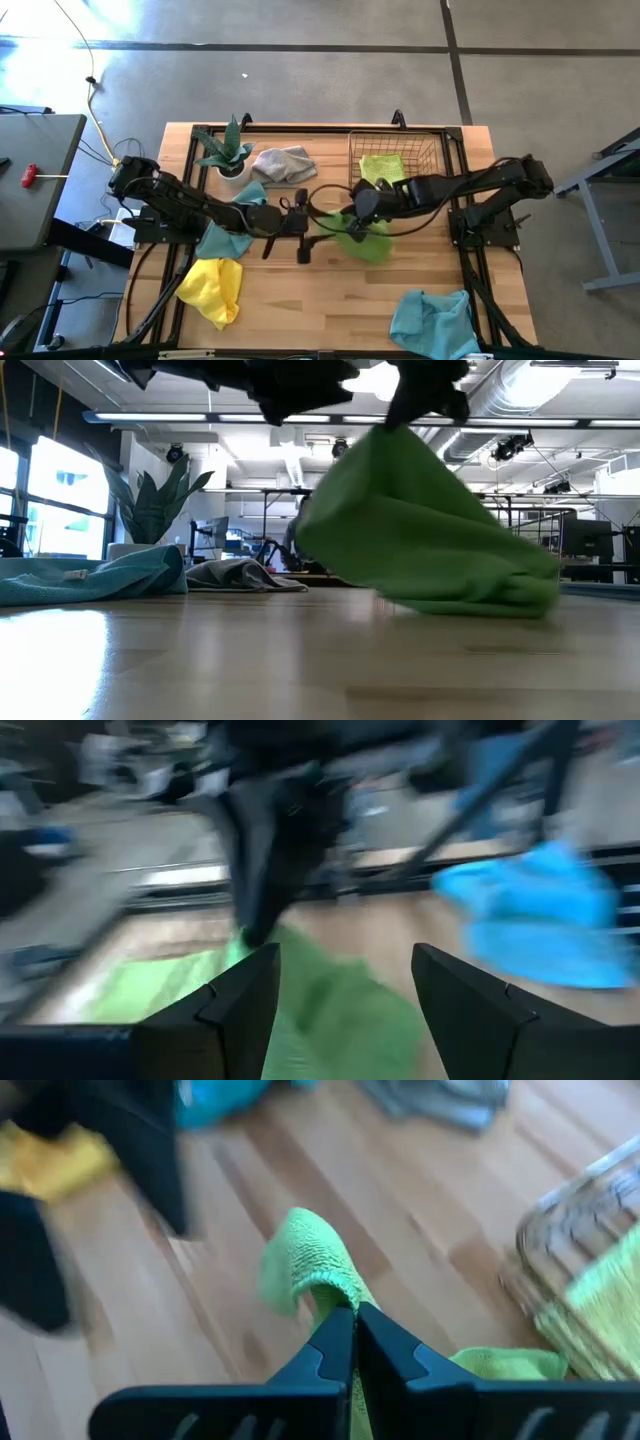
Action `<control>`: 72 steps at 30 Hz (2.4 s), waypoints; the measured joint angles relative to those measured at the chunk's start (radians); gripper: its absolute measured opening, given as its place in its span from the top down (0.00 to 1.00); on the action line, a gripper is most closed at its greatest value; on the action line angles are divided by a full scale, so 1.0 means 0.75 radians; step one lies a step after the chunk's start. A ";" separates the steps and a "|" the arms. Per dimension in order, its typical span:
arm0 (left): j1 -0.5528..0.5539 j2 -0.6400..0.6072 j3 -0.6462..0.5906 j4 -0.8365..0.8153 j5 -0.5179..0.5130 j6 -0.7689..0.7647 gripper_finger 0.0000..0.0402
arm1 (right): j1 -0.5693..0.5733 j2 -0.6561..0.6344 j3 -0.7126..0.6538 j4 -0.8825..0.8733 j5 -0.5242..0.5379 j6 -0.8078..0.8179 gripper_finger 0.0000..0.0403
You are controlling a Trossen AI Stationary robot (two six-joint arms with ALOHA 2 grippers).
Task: Fold microfiber towels
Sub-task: Fold the green microfiber towel
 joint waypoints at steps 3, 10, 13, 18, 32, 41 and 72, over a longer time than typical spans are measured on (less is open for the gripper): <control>0.001 0.029 -0.001 0.029 -0.201 0.084 0.46 | -0.027 0.001 0.000 0.073 -0.001 -0.004 1.00; 0.026 0.086 -0.001 0.136 -0.398 0.315 0.46 | -0.064 0.001 0.000 0.156 -0.060 -0.006 1.00; 0.049 0.095 -0.001 0.150 -0.398 0.372 0.46 | -0.064 0.001 0.000 0.207 -0.074 -0.007 1.00; 0.066 0.095 -0.001 0.139 -0.496 0.383 0.46 | -0.063 0.001 0.000 0.218 -0.074 -0.007 1.00; -0.009 0.095 -0.001 -0.206 -0.889 0.334 0.46 | -0.063 0.002 0.000 0.151 -0.074 -0.051 1.00; 0.005 0.095 -0.001 -0.381 -0.809 0.093 0.47 | -0.063 0.002 0.000 0.151 -0.072 -0.077 1.00; -0.148 -0.384 0.000 -0.805 -0.075 -0.205 1.00 | -0.060 0.012 -0.075 0.139 -0.077 -0.933 0.73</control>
